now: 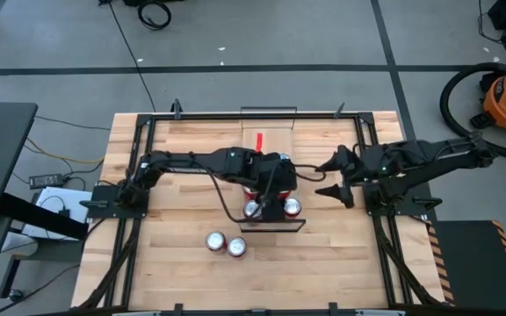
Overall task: Place canned beverage on shelf
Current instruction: Adjust the red black soda can on the shelf
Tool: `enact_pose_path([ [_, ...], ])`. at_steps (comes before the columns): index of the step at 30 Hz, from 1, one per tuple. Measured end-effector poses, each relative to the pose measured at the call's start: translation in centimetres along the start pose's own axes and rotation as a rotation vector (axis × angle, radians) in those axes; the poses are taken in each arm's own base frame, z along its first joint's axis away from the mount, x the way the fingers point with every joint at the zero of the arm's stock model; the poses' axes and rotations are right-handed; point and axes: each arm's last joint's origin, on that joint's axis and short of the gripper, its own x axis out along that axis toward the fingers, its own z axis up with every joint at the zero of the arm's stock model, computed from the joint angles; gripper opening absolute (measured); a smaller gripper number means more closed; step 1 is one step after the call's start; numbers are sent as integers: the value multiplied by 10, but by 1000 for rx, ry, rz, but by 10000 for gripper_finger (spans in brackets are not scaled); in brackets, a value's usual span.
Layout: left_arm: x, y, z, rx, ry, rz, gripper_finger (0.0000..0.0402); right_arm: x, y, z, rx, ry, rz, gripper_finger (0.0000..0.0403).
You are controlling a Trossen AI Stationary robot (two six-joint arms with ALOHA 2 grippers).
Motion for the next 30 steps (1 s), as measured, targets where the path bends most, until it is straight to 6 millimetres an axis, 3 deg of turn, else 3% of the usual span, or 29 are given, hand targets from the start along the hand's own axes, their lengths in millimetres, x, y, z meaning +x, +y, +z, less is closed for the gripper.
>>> enact_pose_path([
  [5,2,-1,-3,-60,38,-39,253,4,7,0,14,152,-25,363],
  [12,2,-3,-4,-50,18,180,253,21,21,-9,-1,233,-33,363],
  [15,6,-3,-4,-52,1,195,253,33,27,-13,-27,254,-90,363],
  [22,23,-15,-10,-9,36,205,253,40,36,-21,-42,191,-197,363],
  [30,37,-32,-15,52,58,290,253,48,31,-51,34,183,-174,363],
])
